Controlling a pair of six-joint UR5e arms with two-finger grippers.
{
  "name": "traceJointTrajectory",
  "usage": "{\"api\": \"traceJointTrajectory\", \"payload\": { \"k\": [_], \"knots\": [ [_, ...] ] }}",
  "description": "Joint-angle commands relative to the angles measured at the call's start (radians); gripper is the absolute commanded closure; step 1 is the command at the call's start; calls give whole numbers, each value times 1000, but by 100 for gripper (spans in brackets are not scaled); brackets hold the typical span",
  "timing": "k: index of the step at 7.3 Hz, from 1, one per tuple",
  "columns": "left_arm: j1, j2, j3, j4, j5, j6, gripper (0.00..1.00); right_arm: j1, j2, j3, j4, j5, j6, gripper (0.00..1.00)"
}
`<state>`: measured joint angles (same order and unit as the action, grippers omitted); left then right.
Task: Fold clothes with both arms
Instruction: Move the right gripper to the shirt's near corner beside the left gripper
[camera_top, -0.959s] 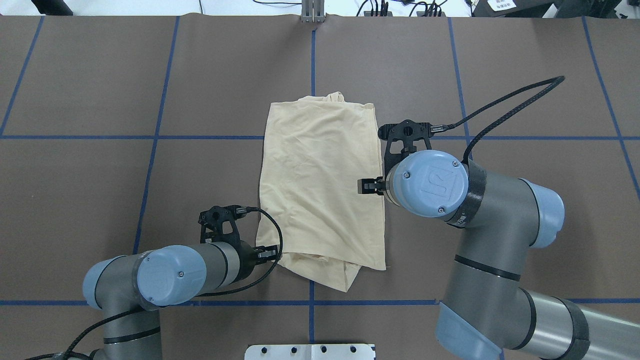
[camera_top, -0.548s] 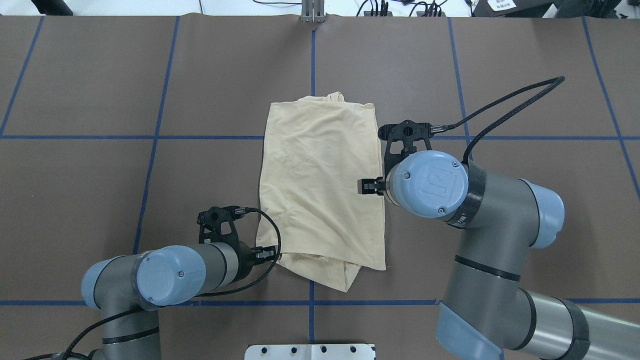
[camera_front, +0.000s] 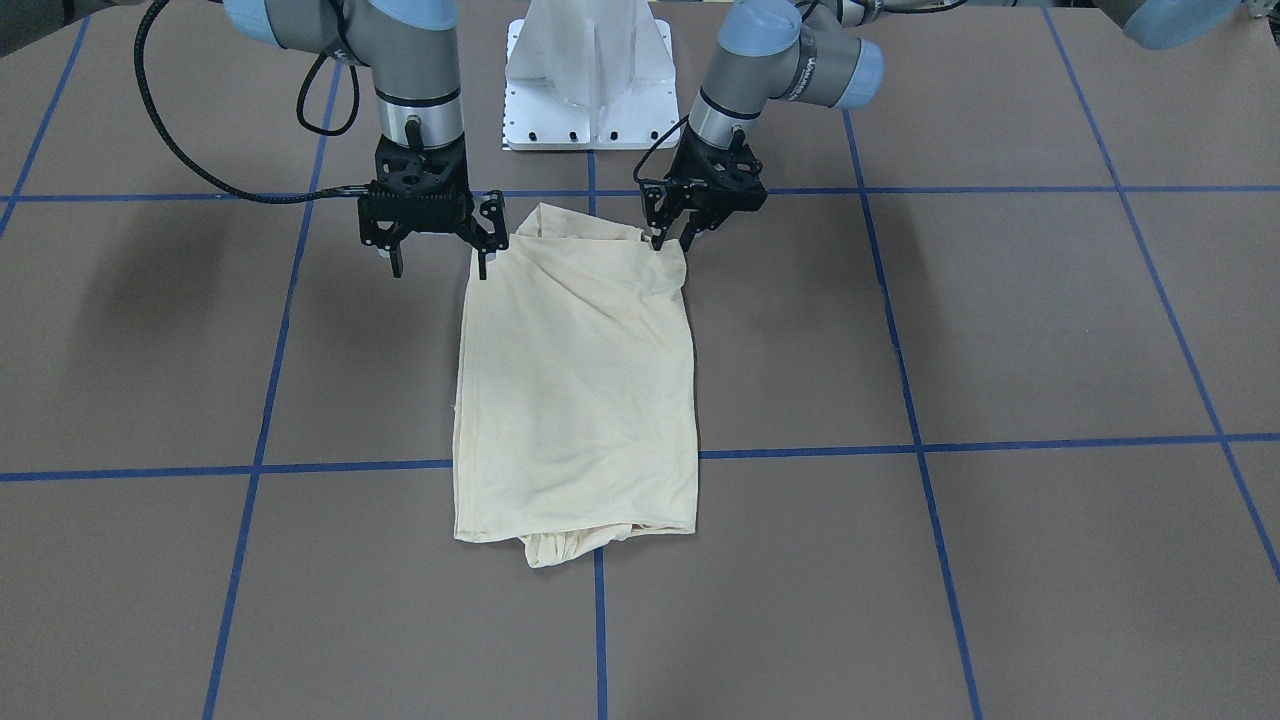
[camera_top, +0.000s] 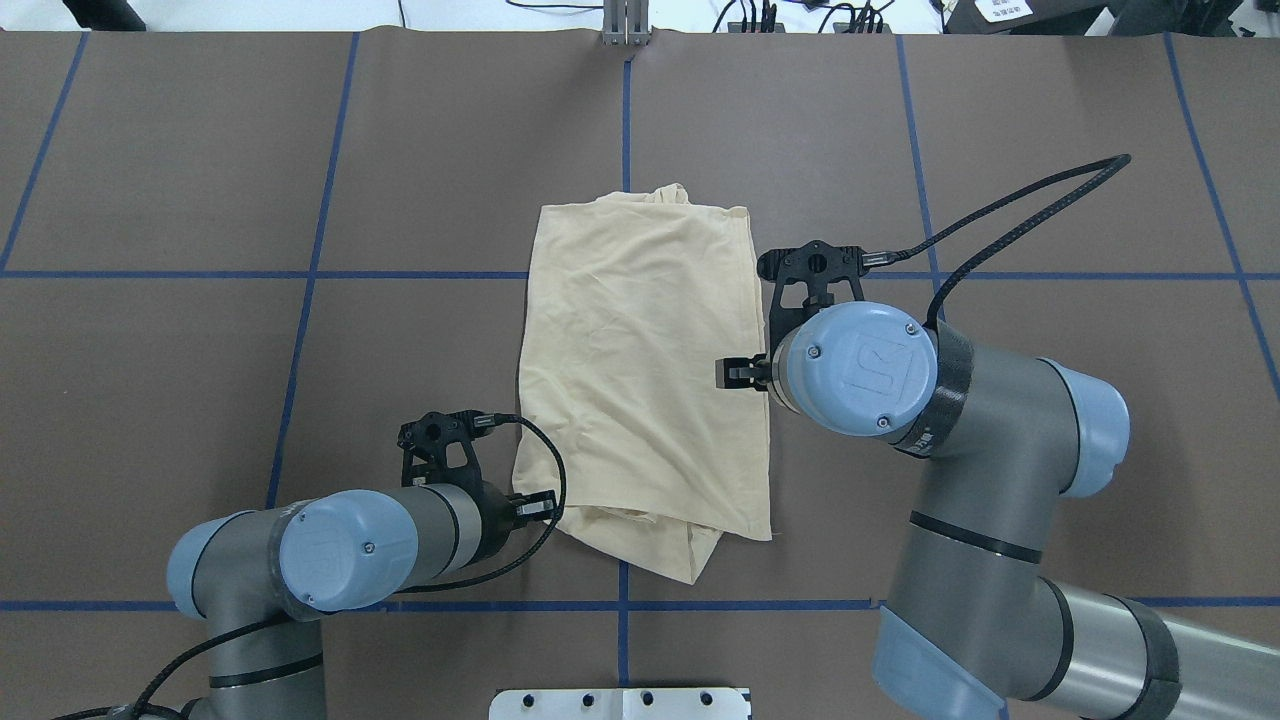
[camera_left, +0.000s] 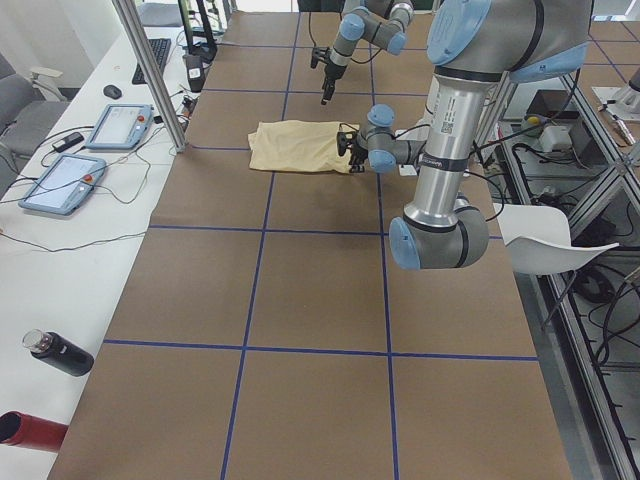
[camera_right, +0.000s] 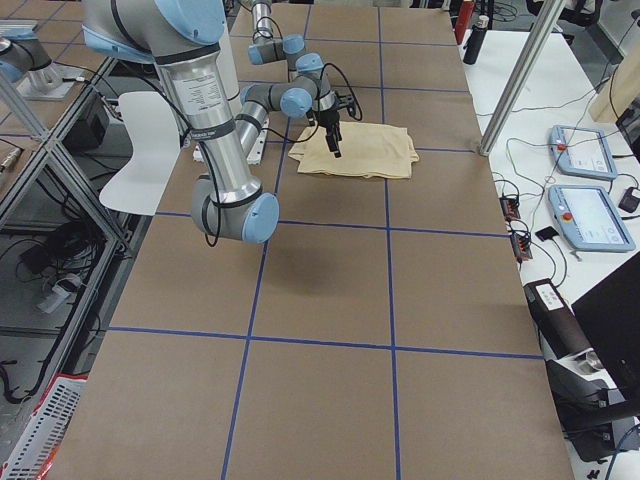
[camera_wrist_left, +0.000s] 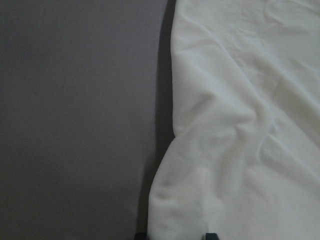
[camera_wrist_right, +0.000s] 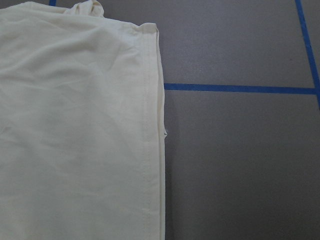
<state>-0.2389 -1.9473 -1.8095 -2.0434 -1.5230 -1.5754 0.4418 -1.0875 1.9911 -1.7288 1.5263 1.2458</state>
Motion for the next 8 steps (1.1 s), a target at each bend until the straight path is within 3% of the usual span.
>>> {"api": "traceJointTrajectory", "payload": {
  "k": [1,5,8],
  "knots": [
    [0,1,-5,0,1,-2,100,0,0,0,0,0,3,0],
    [-5,15,-131,56,0,5,100,-72,-5,-17,2,-38,130,1],
    [1,16,-128,63,0,3,100,-170,-3,-25,2,-116,341,9]
  ]
}}
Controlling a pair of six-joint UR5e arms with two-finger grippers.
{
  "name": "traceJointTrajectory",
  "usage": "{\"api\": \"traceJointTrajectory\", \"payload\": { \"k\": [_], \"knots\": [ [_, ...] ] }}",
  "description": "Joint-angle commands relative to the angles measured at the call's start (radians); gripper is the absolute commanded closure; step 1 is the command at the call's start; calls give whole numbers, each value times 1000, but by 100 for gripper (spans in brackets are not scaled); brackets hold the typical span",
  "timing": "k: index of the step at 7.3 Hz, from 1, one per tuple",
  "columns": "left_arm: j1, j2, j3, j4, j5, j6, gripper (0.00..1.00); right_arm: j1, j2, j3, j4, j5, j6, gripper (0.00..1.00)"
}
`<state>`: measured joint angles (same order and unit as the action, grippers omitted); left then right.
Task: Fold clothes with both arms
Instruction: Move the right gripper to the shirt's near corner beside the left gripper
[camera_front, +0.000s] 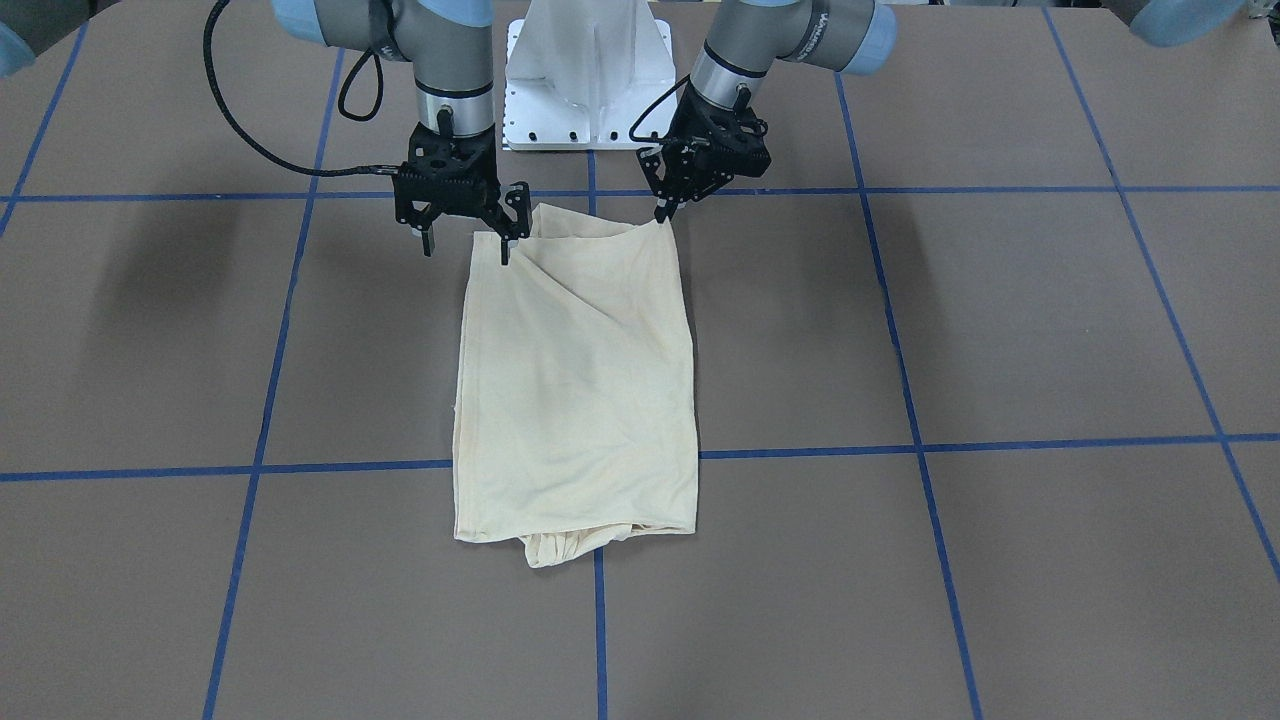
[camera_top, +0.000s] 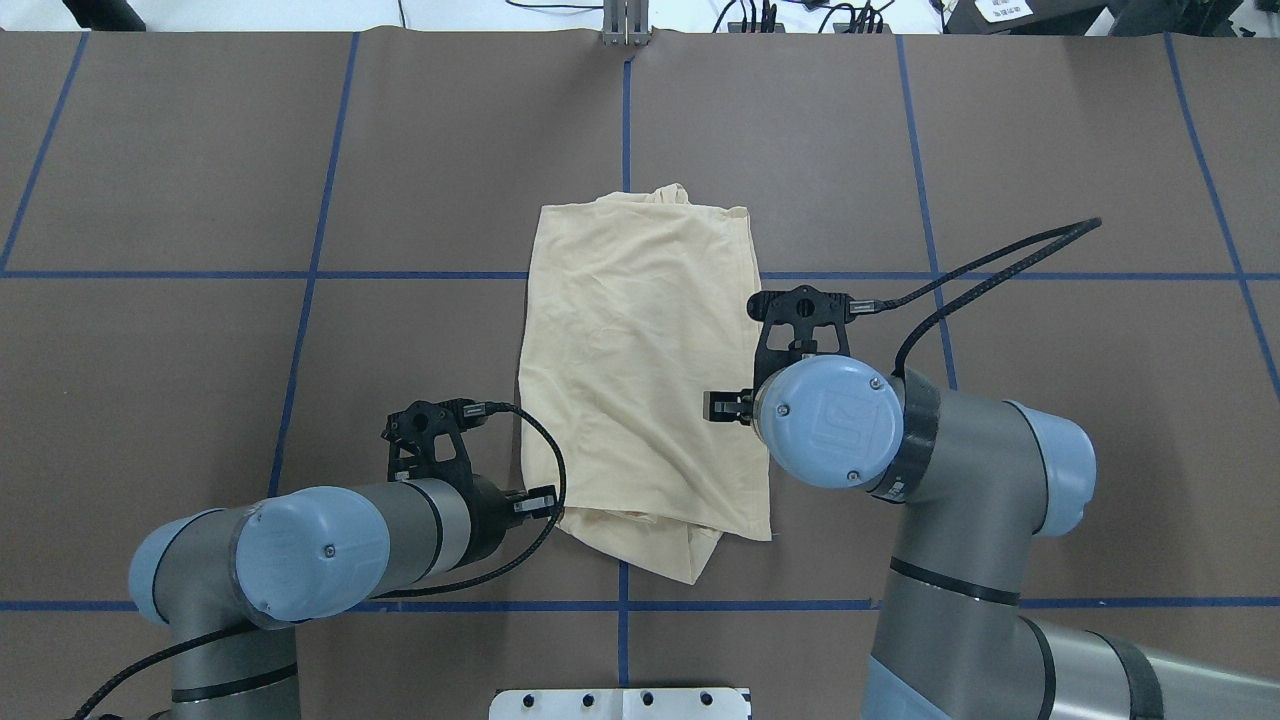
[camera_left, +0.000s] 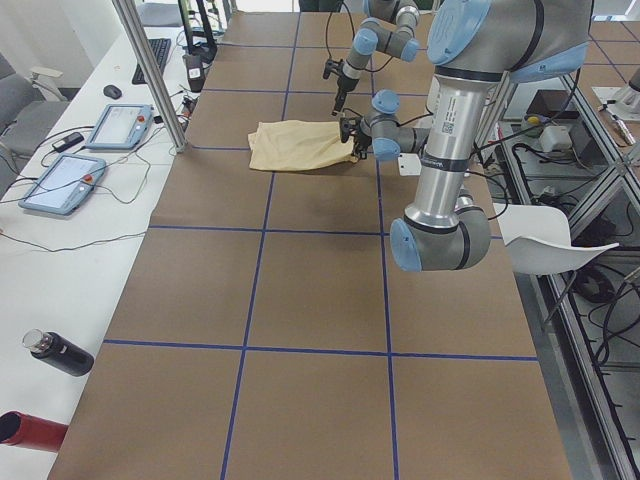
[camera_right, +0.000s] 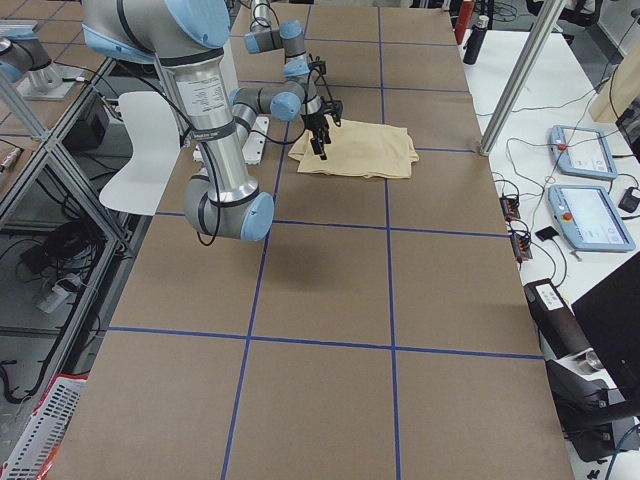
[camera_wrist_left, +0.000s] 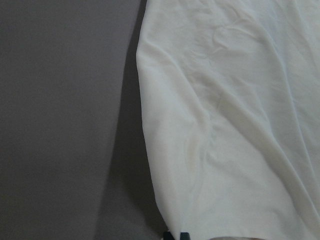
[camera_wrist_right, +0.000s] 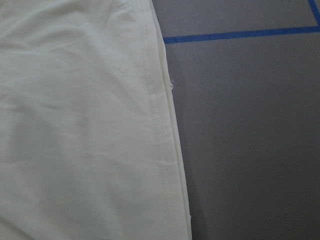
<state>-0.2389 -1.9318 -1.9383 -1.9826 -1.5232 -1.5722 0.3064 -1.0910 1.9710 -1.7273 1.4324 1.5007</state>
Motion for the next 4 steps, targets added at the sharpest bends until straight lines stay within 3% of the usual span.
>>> {"api": "traceJointTrajectory", "payload": {
  "k": [1,2,4],
  "knots": [
    [1,-1,2,2,0,-2,100,-65,5,-33,21,-61,167,15],
    [3,-4,7,2,0,-5,100,-94,-3,-64,132,-81,288,26],
    [3,-1,9,2,0,-5,100,-105,5,-70,155,-49,290,28]
  ]
}}
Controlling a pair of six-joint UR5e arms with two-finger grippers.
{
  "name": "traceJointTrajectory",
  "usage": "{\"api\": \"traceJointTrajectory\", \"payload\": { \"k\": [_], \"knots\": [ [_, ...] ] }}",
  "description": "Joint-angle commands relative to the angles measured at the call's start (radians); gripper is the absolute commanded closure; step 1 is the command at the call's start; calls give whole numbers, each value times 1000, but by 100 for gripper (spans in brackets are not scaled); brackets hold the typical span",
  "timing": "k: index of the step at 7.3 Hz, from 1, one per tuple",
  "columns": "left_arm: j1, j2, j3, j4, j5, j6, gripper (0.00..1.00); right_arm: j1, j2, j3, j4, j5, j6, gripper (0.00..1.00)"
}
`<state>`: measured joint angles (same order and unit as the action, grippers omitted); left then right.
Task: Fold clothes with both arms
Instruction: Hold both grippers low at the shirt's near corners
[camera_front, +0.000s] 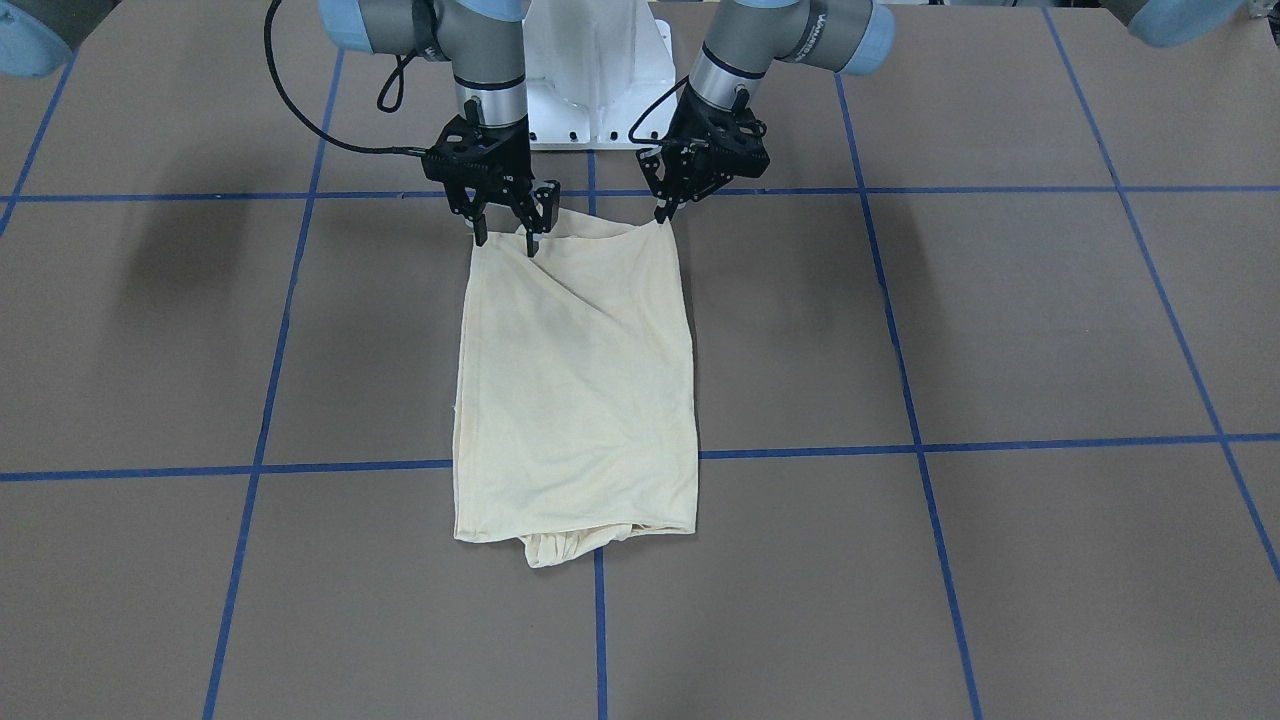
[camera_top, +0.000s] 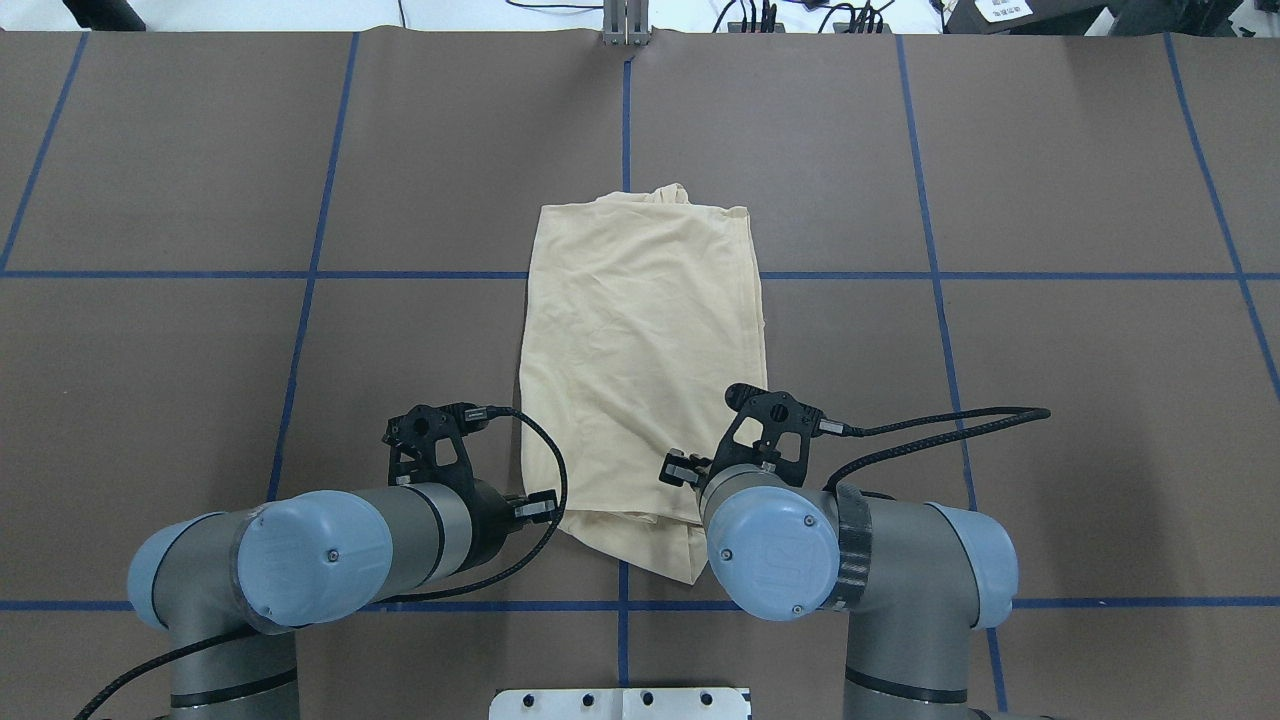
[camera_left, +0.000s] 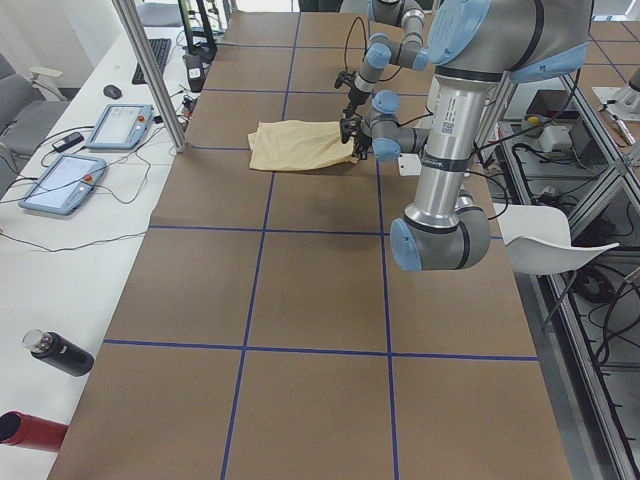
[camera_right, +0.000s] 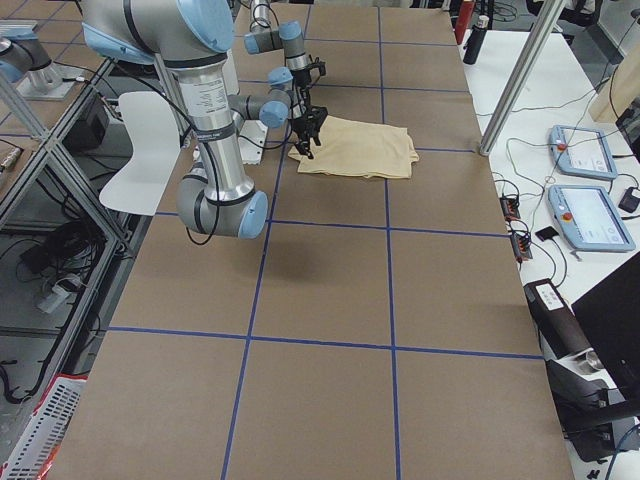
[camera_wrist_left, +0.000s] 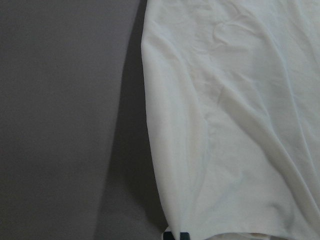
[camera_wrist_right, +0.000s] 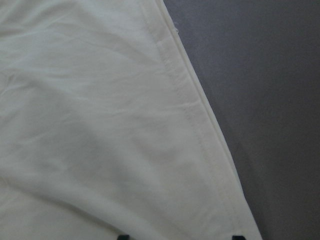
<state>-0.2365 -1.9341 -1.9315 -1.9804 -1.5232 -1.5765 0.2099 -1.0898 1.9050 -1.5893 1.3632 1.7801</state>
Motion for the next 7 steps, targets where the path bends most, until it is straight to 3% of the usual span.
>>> {"api": "traceJointTrajectory", "payload": {
  "k": [1,7],
  "knots": [
    [0,1,2,0,0,-2,100,-12,5,-9,11,54,10,27],
    [0,1,3,-2,2,-2,100,-39,5,-55,14,36,91,33]
  ]
}}
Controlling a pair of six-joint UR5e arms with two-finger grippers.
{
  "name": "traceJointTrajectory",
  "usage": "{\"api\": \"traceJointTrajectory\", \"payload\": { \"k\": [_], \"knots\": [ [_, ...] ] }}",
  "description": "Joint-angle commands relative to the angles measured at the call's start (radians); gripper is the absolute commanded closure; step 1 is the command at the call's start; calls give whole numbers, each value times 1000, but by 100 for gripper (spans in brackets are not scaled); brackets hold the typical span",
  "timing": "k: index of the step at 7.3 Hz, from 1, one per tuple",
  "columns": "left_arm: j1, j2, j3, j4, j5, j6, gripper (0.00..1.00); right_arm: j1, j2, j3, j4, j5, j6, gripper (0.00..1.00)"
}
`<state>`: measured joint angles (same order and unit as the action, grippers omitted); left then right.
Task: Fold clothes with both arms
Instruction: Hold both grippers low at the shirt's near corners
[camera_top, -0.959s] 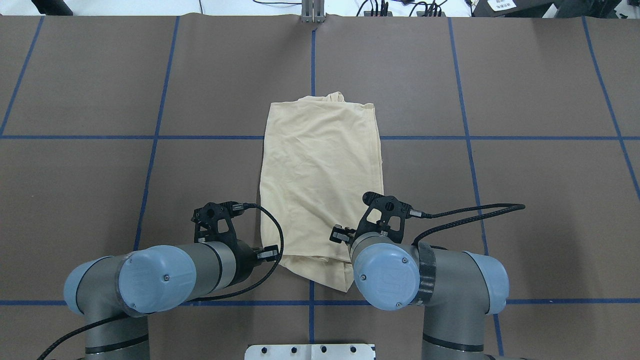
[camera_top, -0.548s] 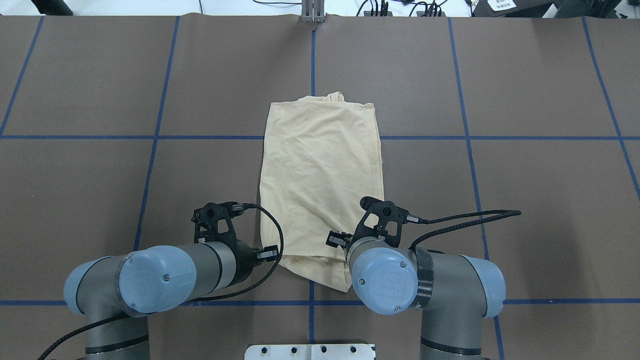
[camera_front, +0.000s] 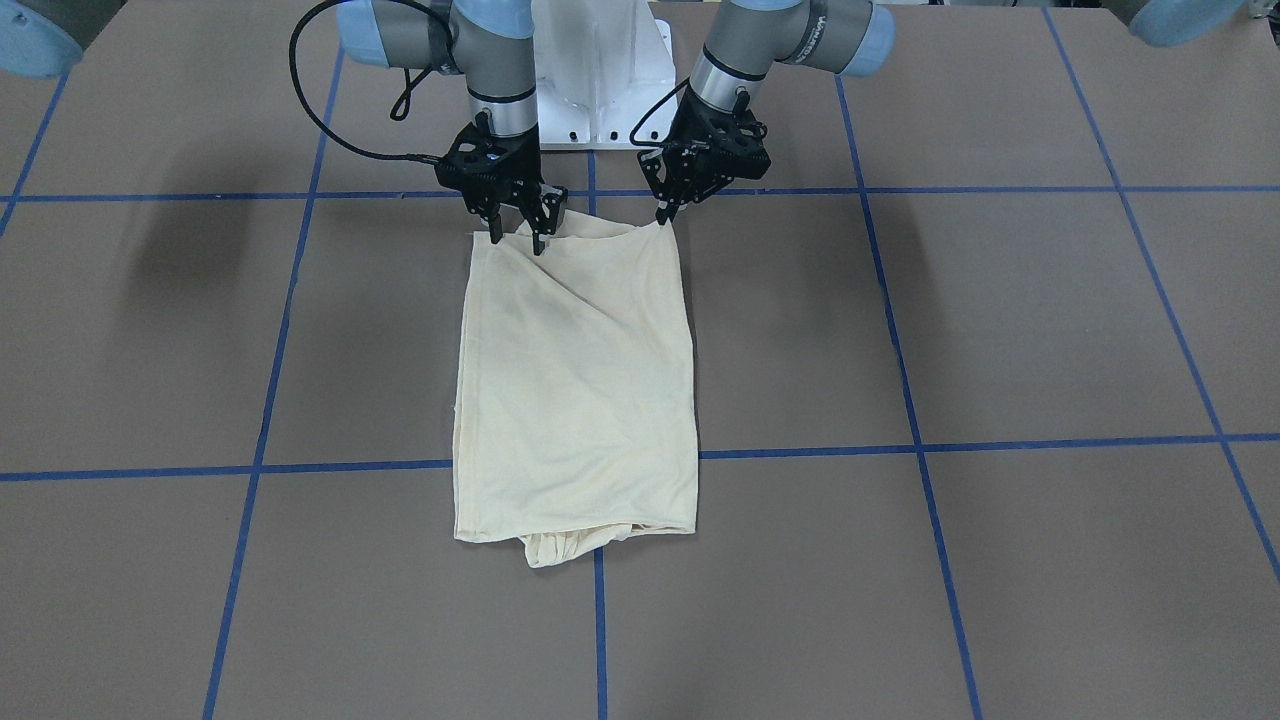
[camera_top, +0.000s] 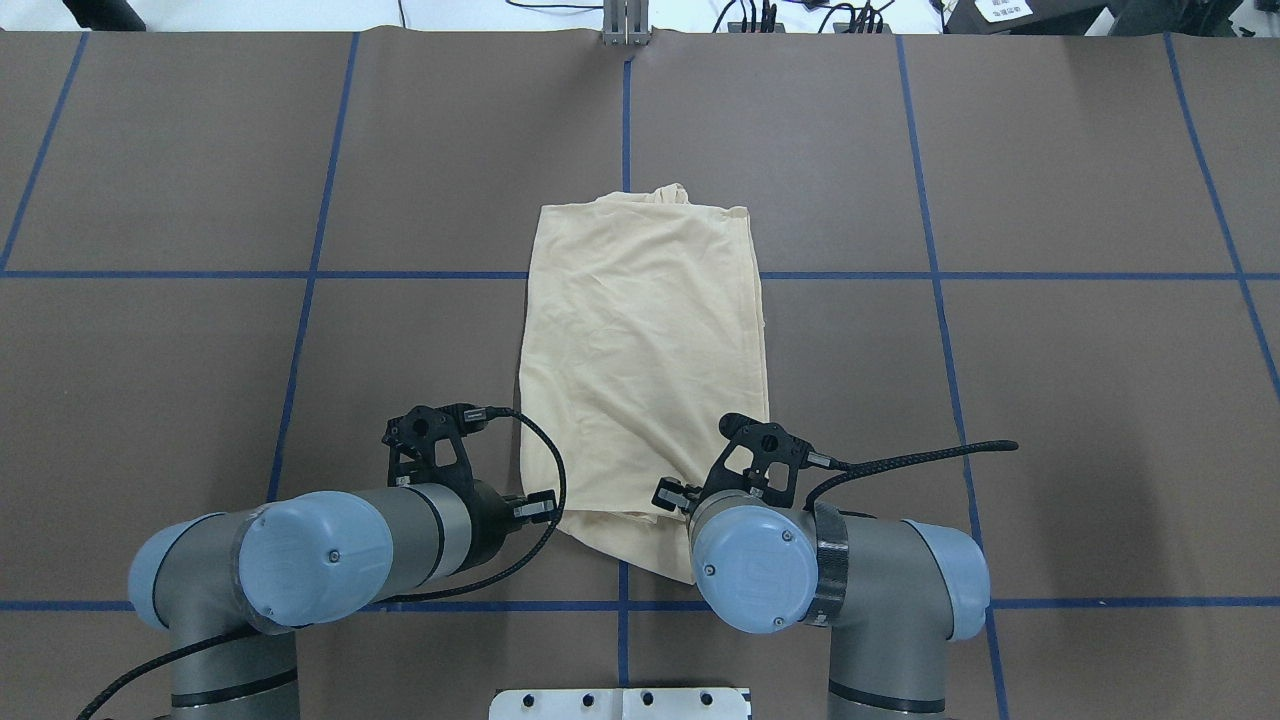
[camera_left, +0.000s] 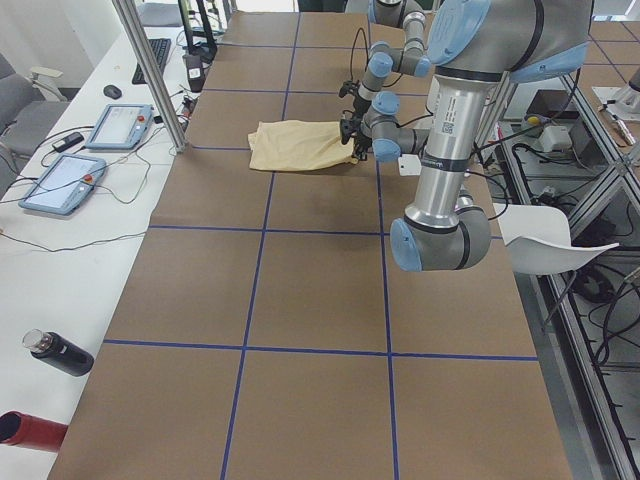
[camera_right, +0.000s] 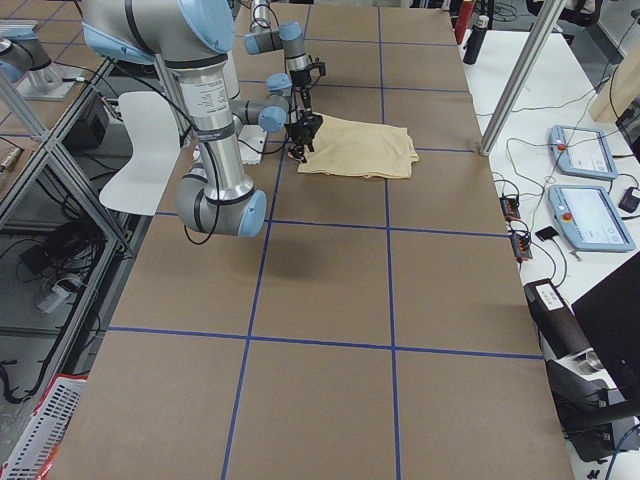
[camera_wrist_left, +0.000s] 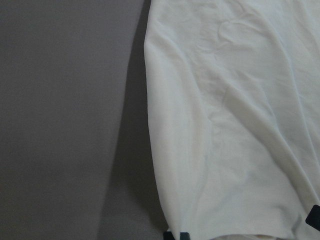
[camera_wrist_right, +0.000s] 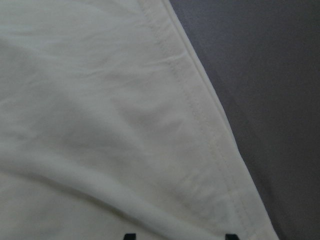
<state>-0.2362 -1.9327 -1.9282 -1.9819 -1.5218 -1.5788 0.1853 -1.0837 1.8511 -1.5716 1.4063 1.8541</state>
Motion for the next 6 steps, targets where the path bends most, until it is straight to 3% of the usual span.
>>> {"api": "traceJointTrajectory", "payload": {
  "k": [1,6],
  "knots": [
    [0,0,0,0,0,0,100,-20,2,-1,-2,-16,28,33],
    [0,-3,0,0,-1,5,100,-35,1,-1,-4,-17,34,40]
  ]
}}
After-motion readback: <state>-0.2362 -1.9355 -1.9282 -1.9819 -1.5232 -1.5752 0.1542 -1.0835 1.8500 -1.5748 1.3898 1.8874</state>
